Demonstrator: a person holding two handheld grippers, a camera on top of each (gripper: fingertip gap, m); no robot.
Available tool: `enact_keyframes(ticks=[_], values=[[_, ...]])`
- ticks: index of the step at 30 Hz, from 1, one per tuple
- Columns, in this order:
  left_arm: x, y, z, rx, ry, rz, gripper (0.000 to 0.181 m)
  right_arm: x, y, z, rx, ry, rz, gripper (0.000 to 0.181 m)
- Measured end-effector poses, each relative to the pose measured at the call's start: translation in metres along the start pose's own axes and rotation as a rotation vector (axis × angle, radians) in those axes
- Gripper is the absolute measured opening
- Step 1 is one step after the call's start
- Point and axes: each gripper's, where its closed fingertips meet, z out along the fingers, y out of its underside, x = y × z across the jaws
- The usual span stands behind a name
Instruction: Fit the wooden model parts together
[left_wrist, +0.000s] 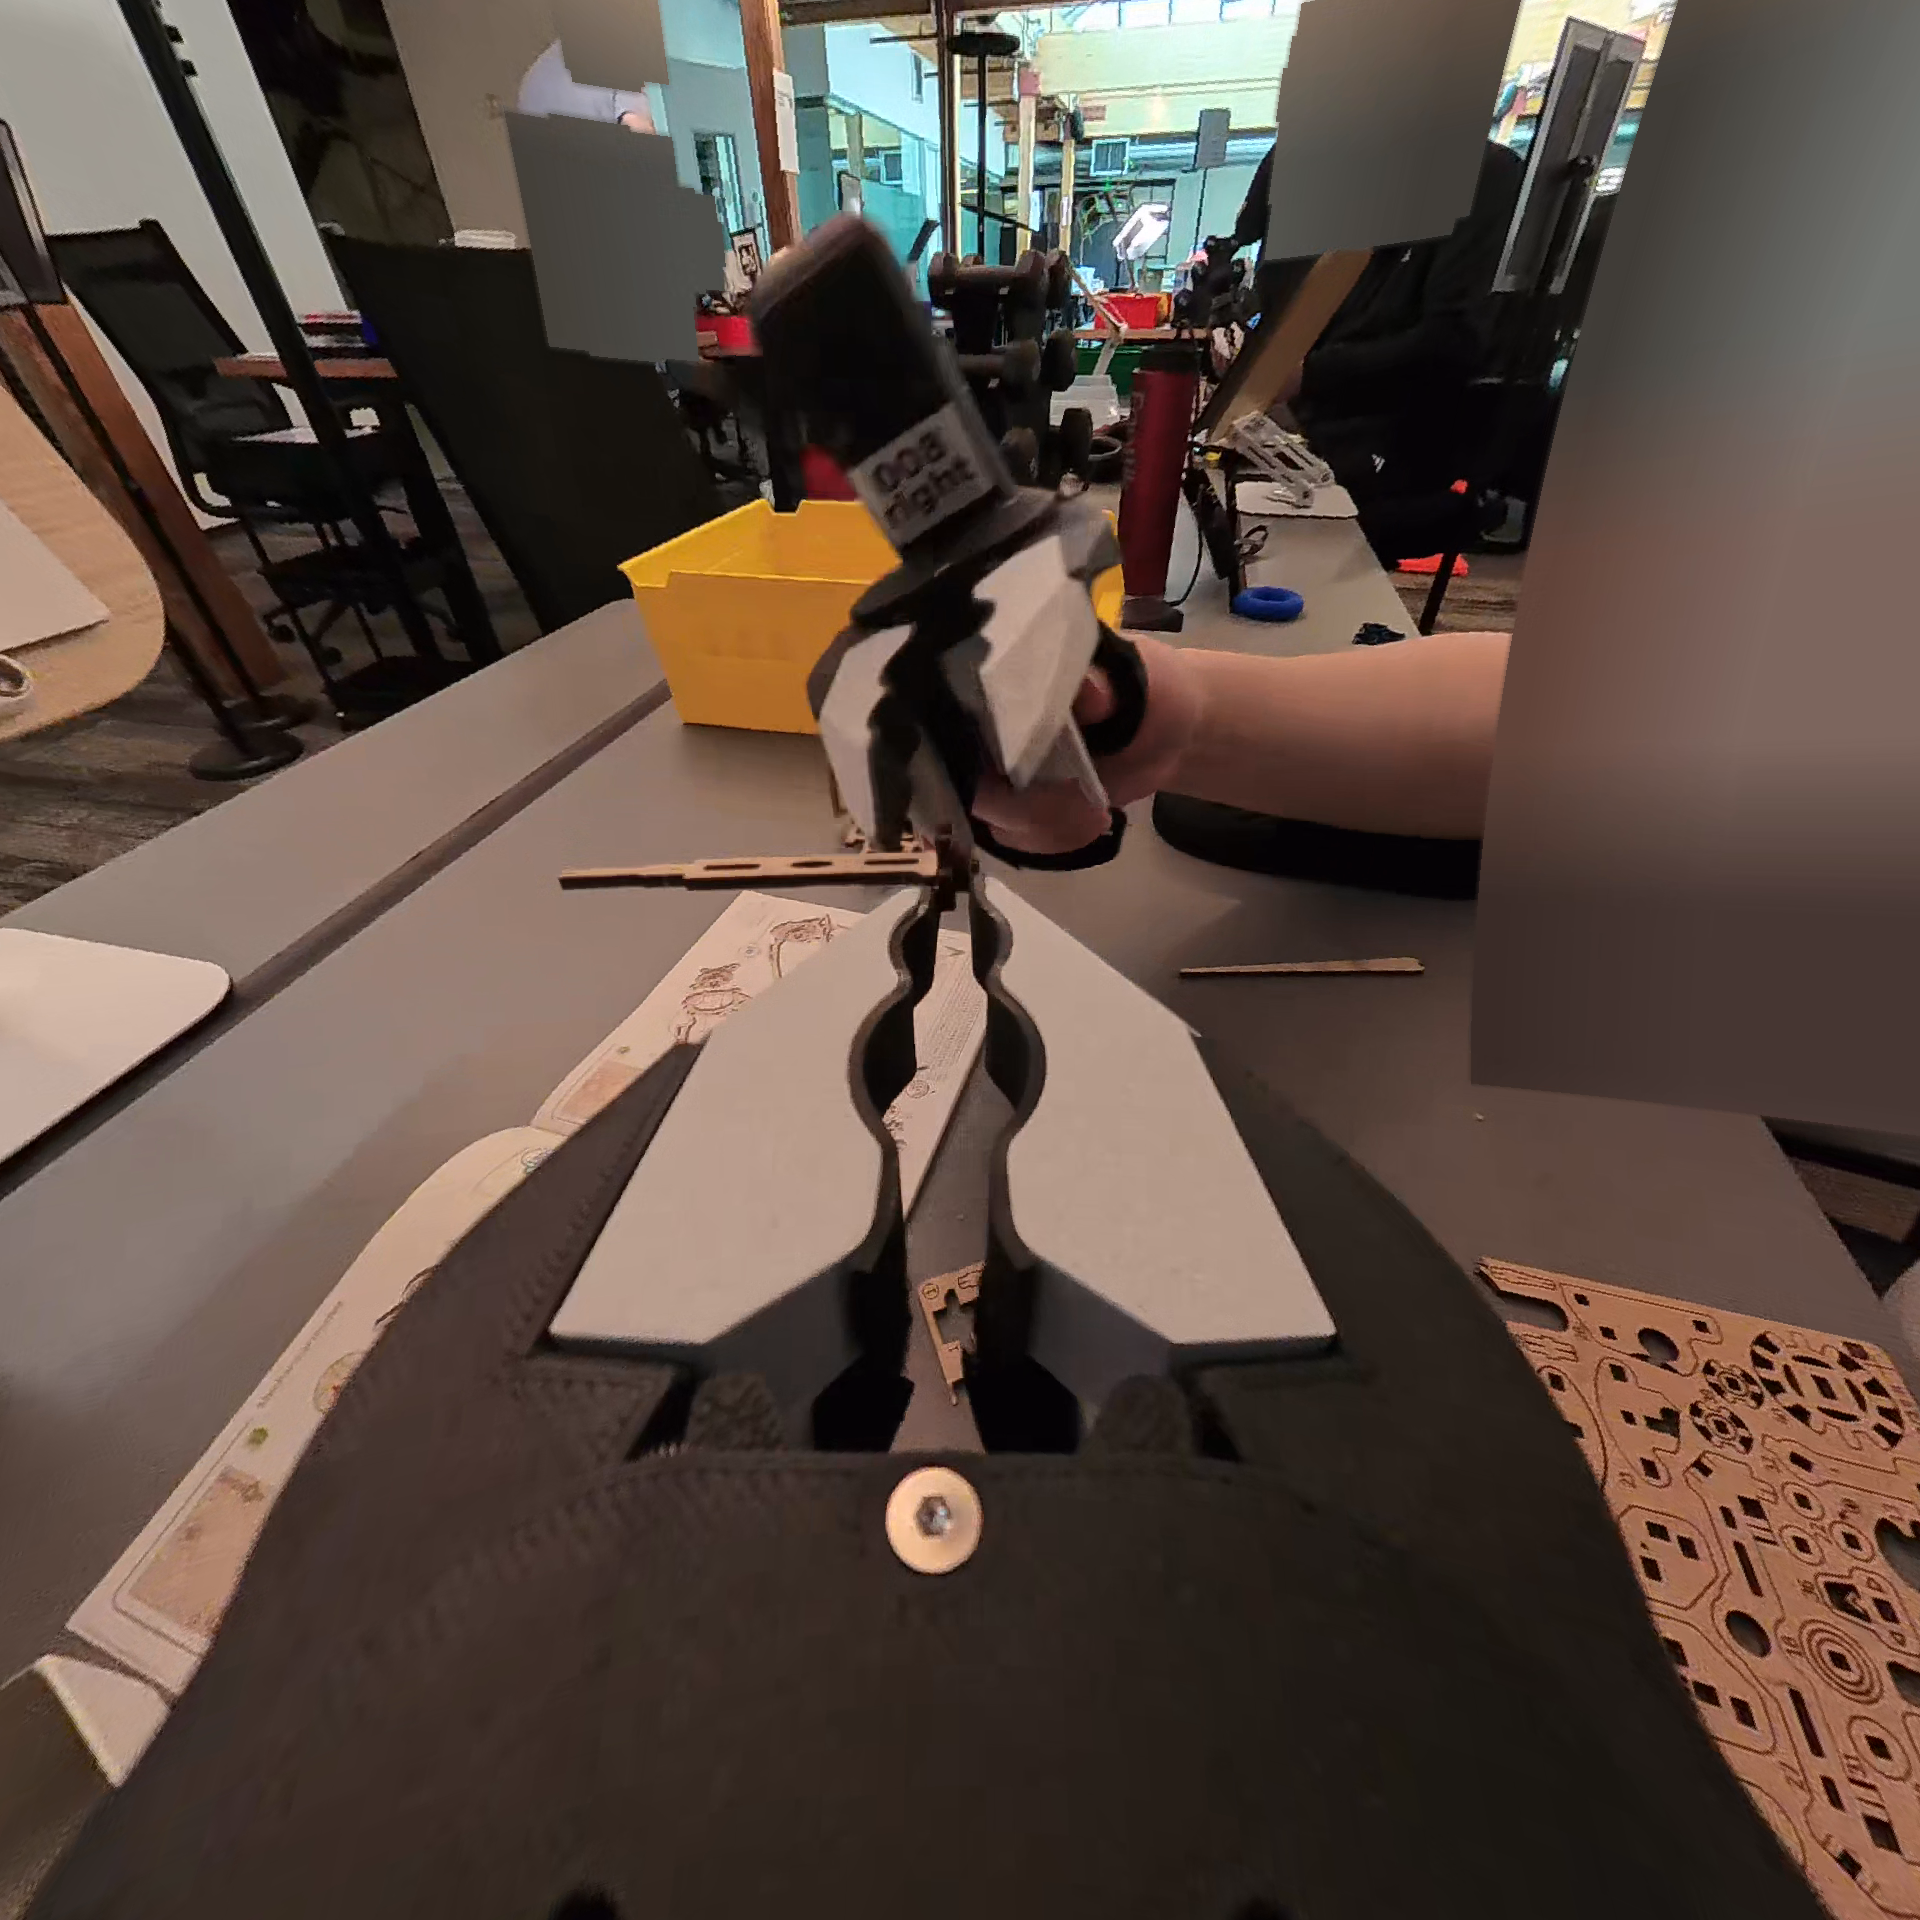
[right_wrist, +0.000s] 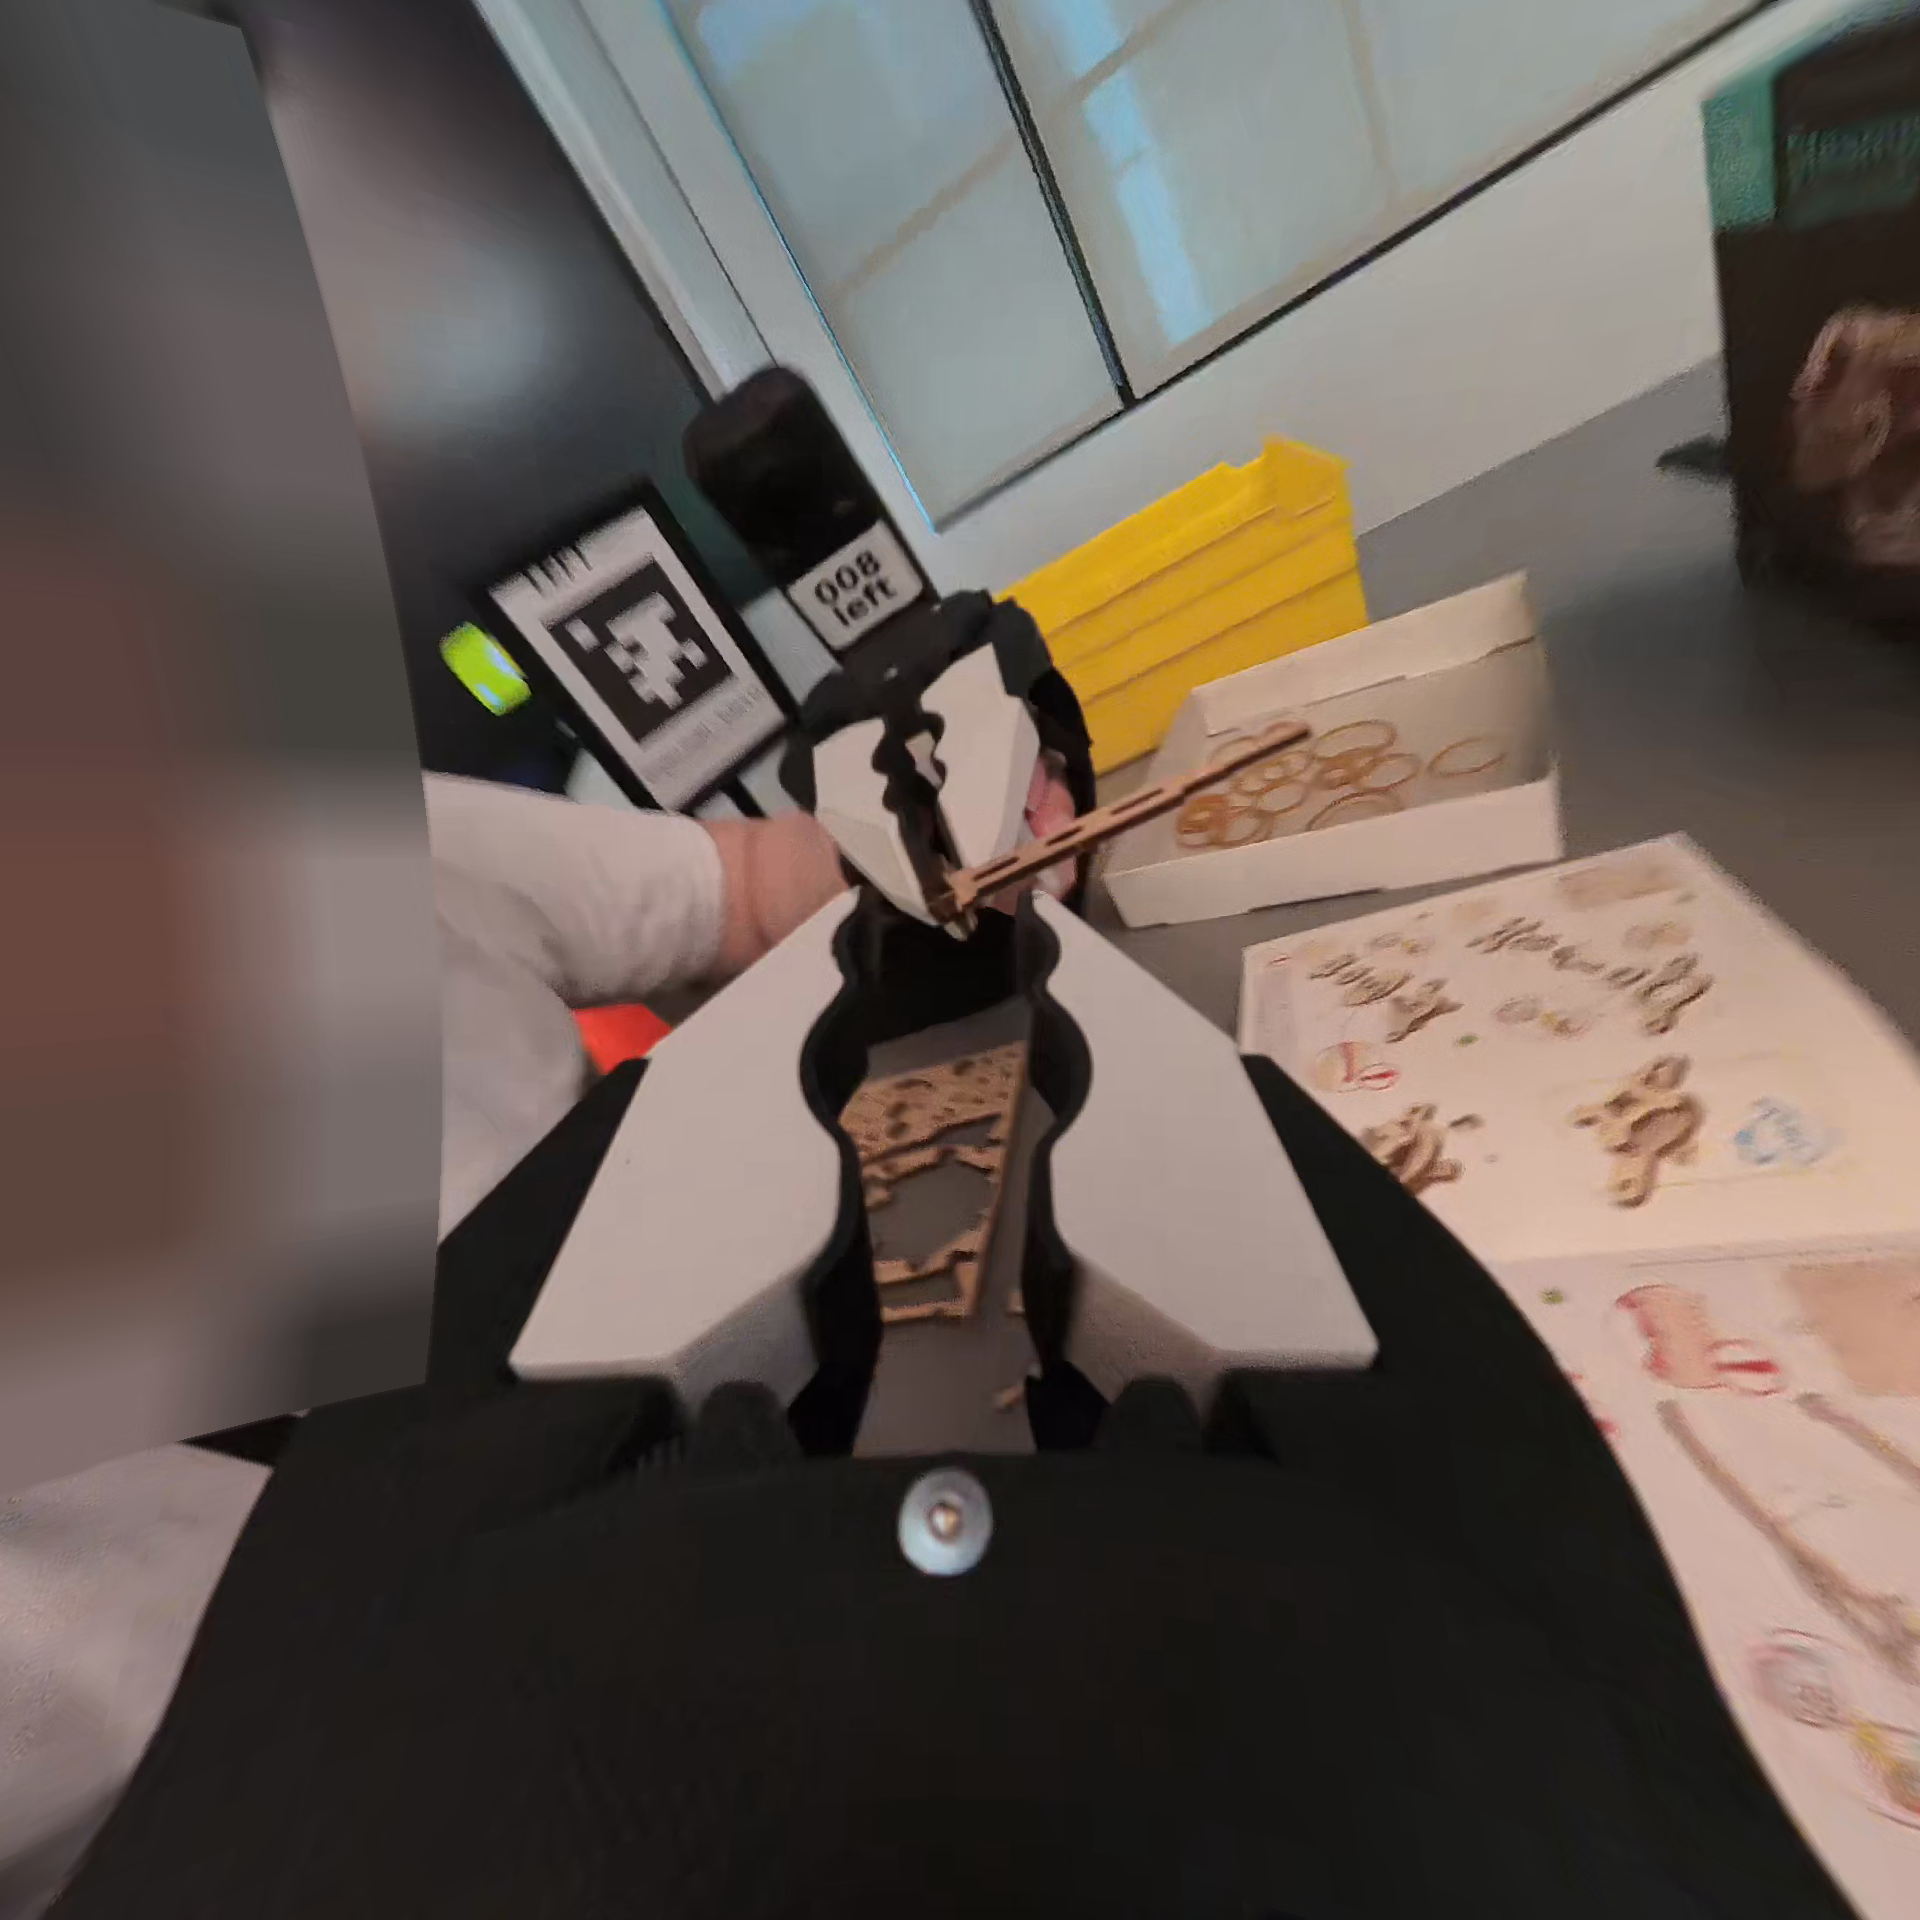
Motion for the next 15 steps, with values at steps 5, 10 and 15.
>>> enact_keyframes(ticks=[5, 10, 15], values=[[0.004, -0.001, 0.001, 0.01, 0.029, -0.035, 0.004, -0.002, 0.008, 0.007, -0.069, 0.104, -0.214, 0.01], [0.006, -0.004, 0.001, 0.023, 0.037, -0.044, 0.003, -0.007, 0.007, 0.008, -0.059, 0.078, -0.195, 0.007], [0.01, -0.003, 0.001, 0.003, 0.046, 0.015, 0.007, -0.009, 0.006, 0.007, -0.067, 0.112, -0.308, 0.007]])
